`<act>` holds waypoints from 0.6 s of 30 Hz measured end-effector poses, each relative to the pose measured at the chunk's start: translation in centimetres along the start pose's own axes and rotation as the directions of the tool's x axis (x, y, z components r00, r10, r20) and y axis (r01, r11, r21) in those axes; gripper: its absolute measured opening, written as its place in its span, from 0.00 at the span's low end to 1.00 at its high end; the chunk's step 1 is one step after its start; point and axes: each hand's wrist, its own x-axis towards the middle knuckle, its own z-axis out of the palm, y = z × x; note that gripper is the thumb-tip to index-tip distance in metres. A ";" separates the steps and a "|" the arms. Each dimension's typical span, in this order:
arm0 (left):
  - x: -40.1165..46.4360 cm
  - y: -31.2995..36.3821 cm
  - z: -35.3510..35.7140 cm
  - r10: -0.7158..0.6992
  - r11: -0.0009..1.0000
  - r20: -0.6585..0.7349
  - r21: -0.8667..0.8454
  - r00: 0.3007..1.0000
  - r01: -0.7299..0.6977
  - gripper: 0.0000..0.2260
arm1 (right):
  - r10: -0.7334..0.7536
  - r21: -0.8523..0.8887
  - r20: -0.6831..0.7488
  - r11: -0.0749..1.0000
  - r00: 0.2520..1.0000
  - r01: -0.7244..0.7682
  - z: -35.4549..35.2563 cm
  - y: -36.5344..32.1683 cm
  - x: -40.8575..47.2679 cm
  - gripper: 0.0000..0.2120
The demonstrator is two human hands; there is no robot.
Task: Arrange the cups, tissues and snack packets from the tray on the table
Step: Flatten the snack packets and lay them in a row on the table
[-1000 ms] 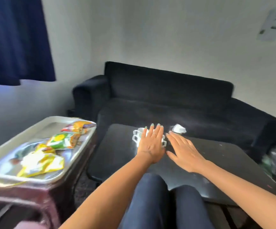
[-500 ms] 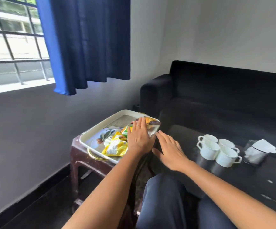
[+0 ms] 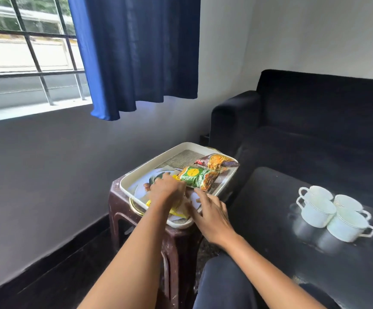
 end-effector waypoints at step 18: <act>-0.8 0.7 -1.8 -0.027 1.000 -0.131 -0.004 0.991 0.027 0.19 | -0.009 0.265 -0.023 0.964 1.000 0.015 0.0 -0.9 -0.4 0.22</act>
